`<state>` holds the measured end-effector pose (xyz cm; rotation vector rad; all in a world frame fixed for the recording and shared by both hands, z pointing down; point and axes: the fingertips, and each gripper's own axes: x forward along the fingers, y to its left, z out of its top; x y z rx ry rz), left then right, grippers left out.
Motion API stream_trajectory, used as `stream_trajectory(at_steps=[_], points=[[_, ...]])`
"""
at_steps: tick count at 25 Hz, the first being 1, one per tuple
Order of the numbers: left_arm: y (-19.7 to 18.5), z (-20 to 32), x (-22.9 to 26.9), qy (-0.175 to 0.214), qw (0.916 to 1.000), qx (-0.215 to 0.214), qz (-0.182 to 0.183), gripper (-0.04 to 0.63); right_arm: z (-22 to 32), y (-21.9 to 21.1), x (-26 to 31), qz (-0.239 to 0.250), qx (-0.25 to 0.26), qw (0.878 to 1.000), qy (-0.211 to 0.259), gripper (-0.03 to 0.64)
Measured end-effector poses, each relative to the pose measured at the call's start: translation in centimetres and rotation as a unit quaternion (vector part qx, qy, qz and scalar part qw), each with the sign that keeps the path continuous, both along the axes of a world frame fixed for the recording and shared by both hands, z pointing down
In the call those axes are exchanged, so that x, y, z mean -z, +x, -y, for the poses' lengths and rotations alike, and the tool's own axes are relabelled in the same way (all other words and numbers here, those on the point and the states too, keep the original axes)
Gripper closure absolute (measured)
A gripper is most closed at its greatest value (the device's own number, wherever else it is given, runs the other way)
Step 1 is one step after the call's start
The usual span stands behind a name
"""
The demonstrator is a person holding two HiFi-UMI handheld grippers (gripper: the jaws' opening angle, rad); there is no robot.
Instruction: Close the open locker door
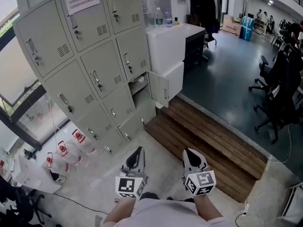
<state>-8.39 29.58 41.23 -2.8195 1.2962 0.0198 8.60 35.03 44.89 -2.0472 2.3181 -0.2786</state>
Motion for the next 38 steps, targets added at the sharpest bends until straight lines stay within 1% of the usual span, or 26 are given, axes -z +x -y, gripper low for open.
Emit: stream_trajectory(at_steps=[3,8,13,16,19,22,25,28,31,34,38], points=[[0.9,1.4,-0.2,-0.002,1.0,0.0,0.003,0.584,1.3,0.8,-0.1,0.0,0.0,1.0,0.0,0.604],[2.5,5.3,-0.7,-0.003,1.0,-0.008,0.004,0.584,5.1,2.5,-0.6,0.0,-0.009,1.0,-0.003,0.604],[3.7,11.8,-1.7,-0.004,0.9998,-0.021,0.0,0.584,10.9,3.7,-1.7,-0.001,-0.019,1.0,-0.007,0.604],[4.3,17.6,-2.6,-0.008,0.9995,-0.03,-0.003,0.584,16.2,4.4,-2.8,-0.002,-0.033,0.999,-0.014,0.604],[4.7,24.8,-2.8,-0.01,0.999,-0.043,-0.004,0.584,23.3,4.0,-3.2,-0.004,-0.029,0.999,-0.025,0.604],[4.8,32.3,-1.7,0.007,0.9984,-0.055,0.004,0.584,30.9,3.6,-2.6,-0.024,-0.028,0.999,-0.024,0.604],[4.6,39.4,-0.4,0.022,0.9979,-0.061,0.007,0.584,37.4,4.1,-2.0,-0.026,-0.041,0.999,-0.019,0.604],[4.5,44.9,-0.1,0.021,0.9976,-0.066,0.008,0.584,42.3,4.5,-1.5,-0.034,-0.06,0.998,-0.014,0.604],[5.2,48.1,-0.6,0.008,0.9977,-0.067,0.0,0.584,45.4,5.4,-1.1,-0.041,-0.071,0.997,-0.012,0.604],[6.0,49.9,-1.1,-0.001,0.9974,-0.072,-0.001,0.584,47.4,6.5,-0.8,-0.036,-0.079,0.996,-0.007,0.604],[7.0,51.5,-1.1,-0.009,0.9982,-0.059,-0.003,0.584,49.6,7.4,-0.4,-0.049,-0.058,0.997,-0.006,0.604]])
